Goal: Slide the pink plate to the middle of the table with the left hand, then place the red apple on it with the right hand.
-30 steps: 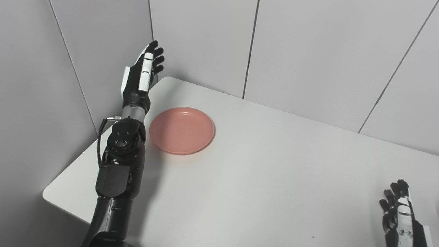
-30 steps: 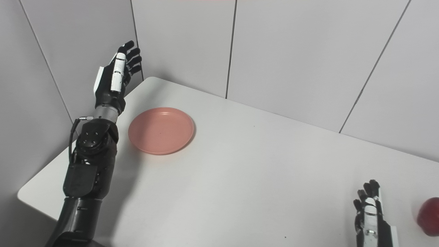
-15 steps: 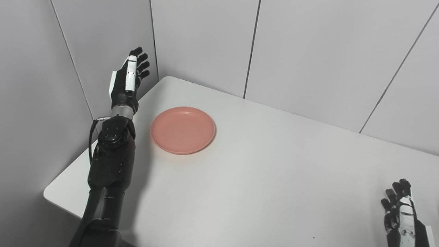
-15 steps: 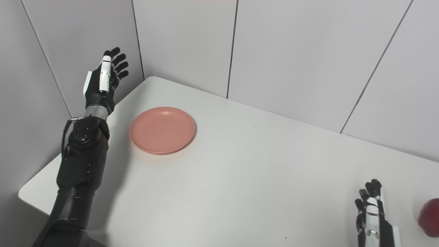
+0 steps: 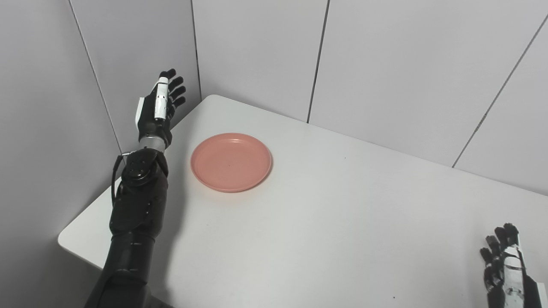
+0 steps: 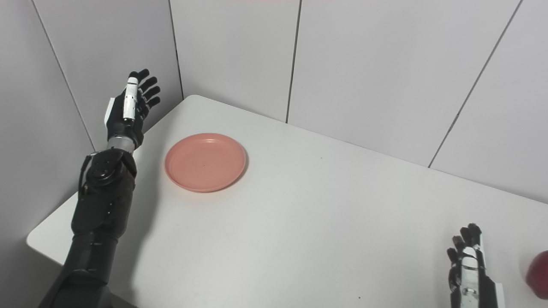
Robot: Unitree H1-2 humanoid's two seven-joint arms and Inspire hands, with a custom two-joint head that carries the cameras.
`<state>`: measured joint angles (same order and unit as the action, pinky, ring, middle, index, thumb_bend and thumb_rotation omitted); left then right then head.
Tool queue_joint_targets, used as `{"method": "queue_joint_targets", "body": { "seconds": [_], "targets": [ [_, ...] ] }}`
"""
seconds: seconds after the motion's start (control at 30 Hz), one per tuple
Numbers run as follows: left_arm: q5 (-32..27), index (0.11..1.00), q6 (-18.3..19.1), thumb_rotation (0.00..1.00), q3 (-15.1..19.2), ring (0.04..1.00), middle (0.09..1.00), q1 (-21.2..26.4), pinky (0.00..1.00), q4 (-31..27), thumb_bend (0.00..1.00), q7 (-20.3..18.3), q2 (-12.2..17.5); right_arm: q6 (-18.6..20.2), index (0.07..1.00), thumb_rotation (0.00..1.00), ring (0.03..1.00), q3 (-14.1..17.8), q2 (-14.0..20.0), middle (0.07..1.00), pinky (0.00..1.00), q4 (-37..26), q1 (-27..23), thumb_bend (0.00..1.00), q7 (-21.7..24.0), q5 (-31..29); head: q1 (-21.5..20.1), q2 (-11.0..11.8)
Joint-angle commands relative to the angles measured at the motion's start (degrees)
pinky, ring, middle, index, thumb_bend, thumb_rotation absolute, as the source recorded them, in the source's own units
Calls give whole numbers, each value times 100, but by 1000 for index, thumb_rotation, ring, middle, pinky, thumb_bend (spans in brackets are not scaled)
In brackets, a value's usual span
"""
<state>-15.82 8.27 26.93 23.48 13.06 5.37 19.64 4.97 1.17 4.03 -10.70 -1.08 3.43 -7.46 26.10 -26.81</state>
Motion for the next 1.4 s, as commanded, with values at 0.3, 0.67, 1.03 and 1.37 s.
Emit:
{"method": "queue_joint_targets", "body": {
  "seconds": [0.3, 0.67, 1.03, 1.37],
  "targets": [
    [-226, 863, -270, 998, 90, 879, 878, 244, 887, 271, 360, -79, 229, 190, 1000, 1000, 1000, 37, 33, 1000, 1000, -337, -127, 0, 24, -73, 16, -41],
    [-387, 880, -494, 998, 15, 906, 902, 161, 899, 793, 362, -391, 305, 241, 1000, 1000, 1000, 28, 53, 1000, 1000, -414, -104, 0, 30, -56, 30, -75],
    [-268, 874, -487, 1000, -66, 894, 888, 140, 913, 1067, 352, -298, 207, 332, 1000, 1000, 1000, 43, 49, 1000, 1000, -479, -110, 0, 17, -93, 40, -107],
    [-236, 872, -851, 1000, -180, 894, 896, 148, 900, 1604, 373, -430, 227, 308, 1000, 1000, 1000, 41, 85, 1000, 1000, -484, -102, 0, 51, -101, 42, -149]
  ]
}}
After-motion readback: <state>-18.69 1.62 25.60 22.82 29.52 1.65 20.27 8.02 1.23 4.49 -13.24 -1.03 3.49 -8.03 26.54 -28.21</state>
